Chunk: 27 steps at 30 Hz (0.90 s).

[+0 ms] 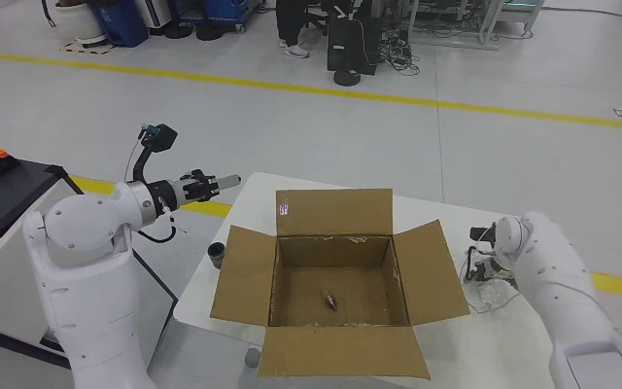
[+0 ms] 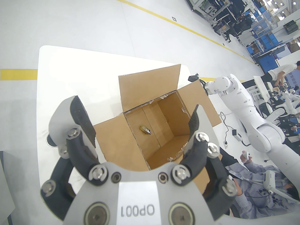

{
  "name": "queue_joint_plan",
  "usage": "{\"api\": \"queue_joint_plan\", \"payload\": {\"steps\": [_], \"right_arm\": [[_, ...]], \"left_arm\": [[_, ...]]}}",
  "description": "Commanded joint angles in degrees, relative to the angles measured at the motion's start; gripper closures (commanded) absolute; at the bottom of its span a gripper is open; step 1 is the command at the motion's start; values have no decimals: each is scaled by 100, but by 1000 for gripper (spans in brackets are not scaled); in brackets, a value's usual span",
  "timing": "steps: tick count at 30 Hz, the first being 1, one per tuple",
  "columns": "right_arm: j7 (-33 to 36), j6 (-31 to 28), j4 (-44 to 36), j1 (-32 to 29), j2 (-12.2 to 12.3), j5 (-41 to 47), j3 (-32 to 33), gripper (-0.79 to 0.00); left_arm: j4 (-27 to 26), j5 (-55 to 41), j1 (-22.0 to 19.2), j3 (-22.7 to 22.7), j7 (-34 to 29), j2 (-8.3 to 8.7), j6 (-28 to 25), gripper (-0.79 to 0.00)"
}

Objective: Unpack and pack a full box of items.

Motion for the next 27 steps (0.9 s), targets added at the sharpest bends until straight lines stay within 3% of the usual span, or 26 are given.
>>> {"api": "queue_joint_plan", "payload": {"steps": [1, 6, 7, 8, 11, 27], "right_arm": [[-23, 8, 67, 18, -21, 6, -24, -776], [-93, 12, 218, 82, -88, -7, -111, -760], [-113, 17, 241, 96, -100, -15, -128, -680], [-131, 21, 260, 107, -112, -26, -145, -542], [-157, 66, 330, 137, -143, -54, -186, 0], [-233, -87, 549, 259, -178, 49, -156, 0]], "left_arm": [[0, 0, 0, 0, 0, 0, 0, -785], [0, 0, 0, 0, 0, 0, 0, -785], [0, 0, 0, 0, 0, 0, 0, -785], [0, 0, 0, 0, 0, 0, 0, -785], [0, 0, 0, 0, 0, 0, 0, -785], [0, 0, 0, 0, 0, 0, 0, -785]]}}
